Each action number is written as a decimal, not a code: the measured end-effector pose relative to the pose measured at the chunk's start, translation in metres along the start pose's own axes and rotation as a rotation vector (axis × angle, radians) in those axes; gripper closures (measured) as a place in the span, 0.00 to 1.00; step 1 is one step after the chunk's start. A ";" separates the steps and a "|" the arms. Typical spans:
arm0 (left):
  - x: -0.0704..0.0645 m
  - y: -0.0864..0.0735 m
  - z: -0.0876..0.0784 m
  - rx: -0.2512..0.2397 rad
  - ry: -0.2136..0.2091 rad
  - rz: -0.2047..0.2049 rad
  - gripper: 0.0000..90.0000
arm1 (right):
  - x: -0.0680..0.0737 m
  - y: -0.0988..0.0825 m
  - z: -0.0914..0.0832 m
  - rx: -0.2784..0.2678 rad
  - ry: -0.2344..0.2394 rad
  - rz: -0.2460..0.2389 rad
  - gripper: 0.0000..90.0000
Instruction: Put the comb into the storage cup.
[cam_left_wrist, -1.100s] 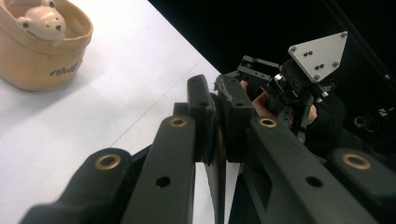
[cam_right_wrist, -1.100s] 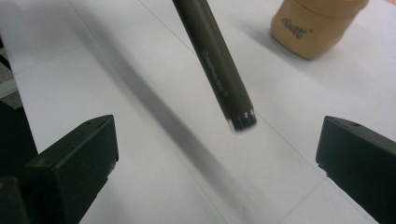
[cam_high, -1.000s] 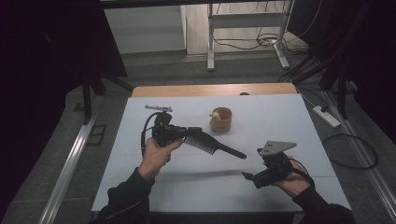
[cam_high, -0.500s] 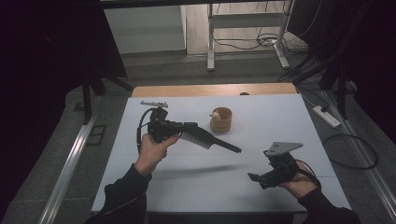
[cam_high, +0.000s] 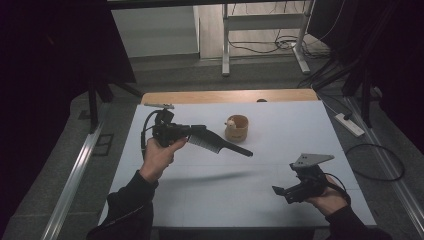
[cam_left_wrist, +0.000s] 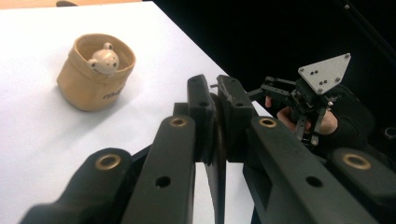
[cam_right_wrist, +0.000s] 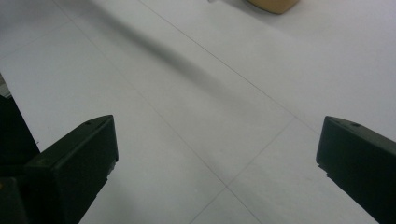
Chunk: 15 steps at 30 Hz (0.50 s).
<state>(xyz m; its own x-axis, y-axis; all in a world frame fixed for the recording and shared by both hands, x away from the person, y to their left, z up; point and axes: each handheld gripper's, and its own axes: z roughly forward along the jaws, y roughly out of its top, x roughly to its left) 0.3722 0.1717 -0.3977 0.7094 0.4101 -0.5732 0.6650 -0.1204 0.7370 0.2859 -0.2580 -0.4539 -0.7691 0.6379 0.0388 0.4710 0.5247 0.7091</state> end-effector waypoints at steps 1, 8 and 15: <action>0.001 0.001 -0.001 -0.002 -0.002 0.000 0.93 | 0.000 -0.001 -0.001 0.000 -0.003 0.007 0.00; 0.002 0.007 -0.008 -0.013 0.009 -0.005 0.93 | -0.003 -0.006 -0.006 0.001 -0.044 0.019 0.00; 0.003 0.013 -0.015 -0.021 0.015 -0.005 0.93 | -0.006 -0.014 -0.012 0.017 -0.079 0.051 0.00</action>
<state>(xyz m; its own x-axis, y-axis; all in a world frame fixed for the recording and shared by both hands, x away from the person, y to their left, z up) 0.3796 0.1850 -0.3839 0.7024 0.4240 -0.5718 0.6637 -0.0996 0.7414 0.2782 -0.2760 -0.4553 -0.7079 0.7061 0.0181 0.5163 0.4998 0.6954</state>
